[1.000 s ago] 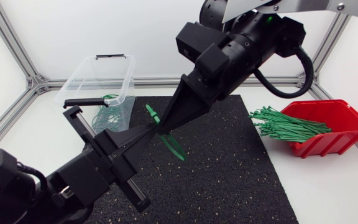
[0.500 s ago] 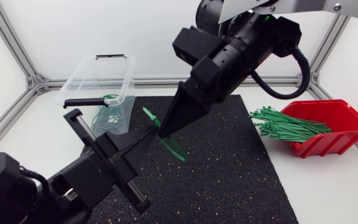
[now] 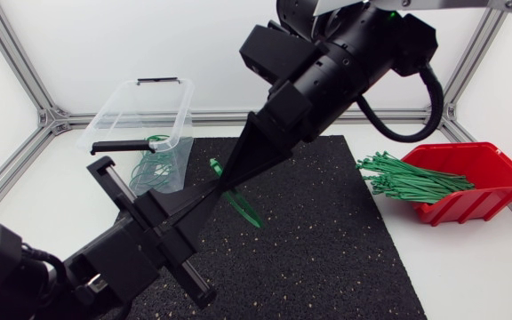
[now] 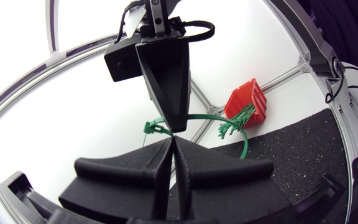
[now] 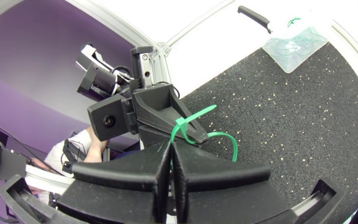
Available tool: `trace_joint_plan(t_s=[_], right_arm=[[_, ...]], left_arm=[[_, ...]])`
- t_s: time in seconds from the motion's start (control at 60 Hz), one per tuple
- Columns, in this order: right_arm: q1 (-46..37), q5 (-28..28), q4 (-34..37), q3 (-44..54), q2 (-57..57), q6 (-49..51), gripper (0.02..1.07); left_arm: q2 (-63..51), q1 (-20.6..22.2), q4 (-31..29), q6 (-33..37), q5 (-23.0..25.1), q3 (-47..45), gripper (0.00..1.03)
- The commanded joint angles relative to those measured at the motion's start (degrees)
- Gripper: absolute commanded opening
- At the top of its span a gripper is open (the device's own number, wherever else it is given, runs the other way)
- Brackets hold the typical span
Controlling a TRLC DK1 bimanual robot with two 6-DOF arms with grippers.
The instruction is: Take a green cable tie from the red box, thread the tail through the head to close it, then place it in the transparent bin on the left.
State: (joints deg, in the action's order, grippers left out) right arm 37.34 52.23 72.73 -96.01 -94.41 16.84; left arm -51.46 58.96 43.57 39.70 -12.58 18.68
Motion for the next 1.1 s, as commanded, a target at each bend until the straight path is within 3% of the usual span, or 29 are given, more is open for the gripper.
trace_joint_plan(t_s=[0.0,0.517,0.583,0.683,0.75,0.85,0.9,0.95,1.033,1.083], right_arm=[[-0.5,-0.5,-2.4,0.7,-0.1,-2.9,0.07],[-1.0,-1.9,-9.1,3.0,0.9,-5.2,0.07],[-1.2,-2.9,-12.7,5.6,3.0,-5.3,0.07],[-1.0,-5.1,-24.1,11.5,7.8,-10.2,0.07],[0.1,-9.9,-25.4,12.0,9.2,-11.2,0.15],[0.7,-11.2,-25.5,11.8,9.6,-11.3,0.18],[0.4,-11.2,-25.6,11.8,9.6,-11.3,0.26],[0.2,-11.4,-25.9,12.2,9.8,-11.3,0.49],[0.7,-11.4,-25.8,12.4,10.3,-11.3,0.5],[1.2,-11.5,-25.7,12.7,10.7,-11.3,0.59]], left_arm=[[0.7,1.3,0.9,1.3,0.7,-0.8,0.04],[2.0,2.7,0.1,1.5,-1.0,-1.2,0.04],[1.9,2.8,0.1,1.5,-1.0,-1.1,0.04],[1.9,2.9,0.0,1.5,-1.0,-1.1,0.04],[1.9,2.9,0.0,1.5,-1.0,-1.0,0.04],[1.8,2.9,-0.1,1.5,-1.3,-0.7,0.04],[1.8,3.0,-0.1,1.5,-1.3,-0.7,0.04],[1.8,3.2,-0.3,1.5,-1.4,-0.7,0.04],[1.8,3.3,-0.4,1.5,-1.6,-0.6,0.04],[1.7,3.3,-0.7,1.5,-1.7,-0.3,0.04]])
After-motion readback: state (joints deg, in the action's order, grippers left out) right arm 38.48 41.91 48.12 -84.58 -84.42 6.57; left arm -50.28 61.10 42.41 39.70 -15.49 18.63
